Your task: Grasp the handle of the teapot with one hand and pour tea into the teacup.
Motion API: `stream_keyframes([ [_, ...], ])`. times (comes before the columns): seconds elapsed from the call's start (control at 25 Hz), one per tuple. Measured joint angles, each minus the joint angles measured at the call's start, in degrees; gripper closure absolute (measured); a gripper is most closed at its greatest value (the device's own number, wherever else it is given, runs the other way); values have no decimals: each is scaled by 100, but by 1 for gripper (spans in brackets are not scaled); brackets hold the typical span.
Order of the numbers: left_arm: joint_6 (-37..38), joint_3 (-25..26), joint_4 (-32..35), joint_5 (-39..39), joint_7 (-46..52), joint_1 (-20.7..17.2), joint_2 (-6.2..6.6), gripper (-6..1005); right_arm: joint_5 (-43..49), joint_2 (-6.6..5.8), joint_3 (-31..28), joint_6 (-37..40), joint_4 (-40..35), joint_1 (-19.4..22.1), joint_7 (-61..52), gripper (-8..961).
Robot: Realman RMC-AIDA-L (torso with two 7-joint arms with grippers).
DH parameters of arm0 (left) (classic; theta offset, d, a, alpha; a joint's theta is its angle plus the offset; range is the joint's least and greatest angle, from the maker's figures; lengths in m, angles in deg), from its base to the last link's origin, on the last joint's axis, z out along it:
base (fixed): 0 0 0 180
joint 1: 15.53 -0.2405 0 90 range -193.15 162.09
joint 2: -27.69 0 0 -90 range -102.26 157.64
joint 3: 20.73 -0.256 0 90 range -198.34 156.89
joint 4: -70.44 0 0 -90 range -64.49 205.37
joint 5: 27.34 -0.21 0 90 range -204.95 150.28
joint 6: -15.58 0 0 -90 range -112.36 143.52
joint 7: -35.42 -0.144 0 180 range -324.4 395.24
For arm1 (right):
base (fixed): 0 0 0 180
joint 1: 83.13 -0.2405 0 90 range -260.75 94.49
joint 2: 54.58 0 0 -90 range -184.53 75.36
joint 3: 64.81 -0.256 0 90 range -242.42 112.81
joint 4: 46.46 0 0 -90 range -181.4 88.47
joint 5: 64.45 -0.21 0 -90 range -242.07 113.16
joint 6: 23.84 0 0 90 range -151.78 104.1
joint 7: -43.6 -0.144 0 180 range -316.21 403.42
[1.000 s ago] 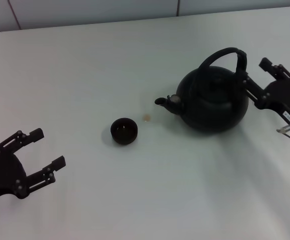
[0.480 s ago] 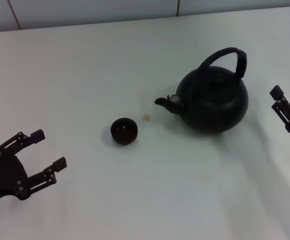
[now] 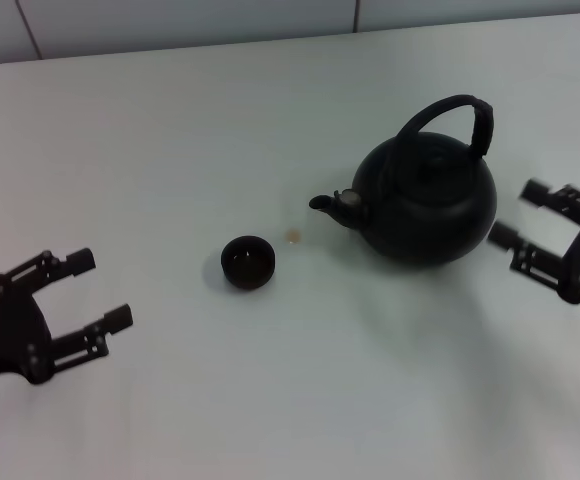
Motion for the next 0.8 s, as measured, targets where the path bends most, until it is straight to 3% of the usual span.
stream_keyframes([
  [0.16,76,-507,306,-4,712,228,211,187,968,-142,141,438,-828,-359,-605,258],
  [0.2,99,-946,561,-7,1172,320,301,187,1279,-154,328,571,-1238,-495,-839,258],
  [0.24,99,-946,561,-7,1172,320,301,187,1279,-154,328,571,-1238,-495,-839,258],
  [0.32,126,-1436,874,-9,1680,388,356,187,1509,-130,604,683,-1681,-587,-1124,258],
  [0.52,142,-1683,1132,-10,2046,423,377,187,1728,-113,1139,799,-2187,-702,-1539,258],
  [0.8,149,-1662,1142,-9,2062,451,297,187,1744,-131,1213,803,-2237,-806,-1570,258],
])
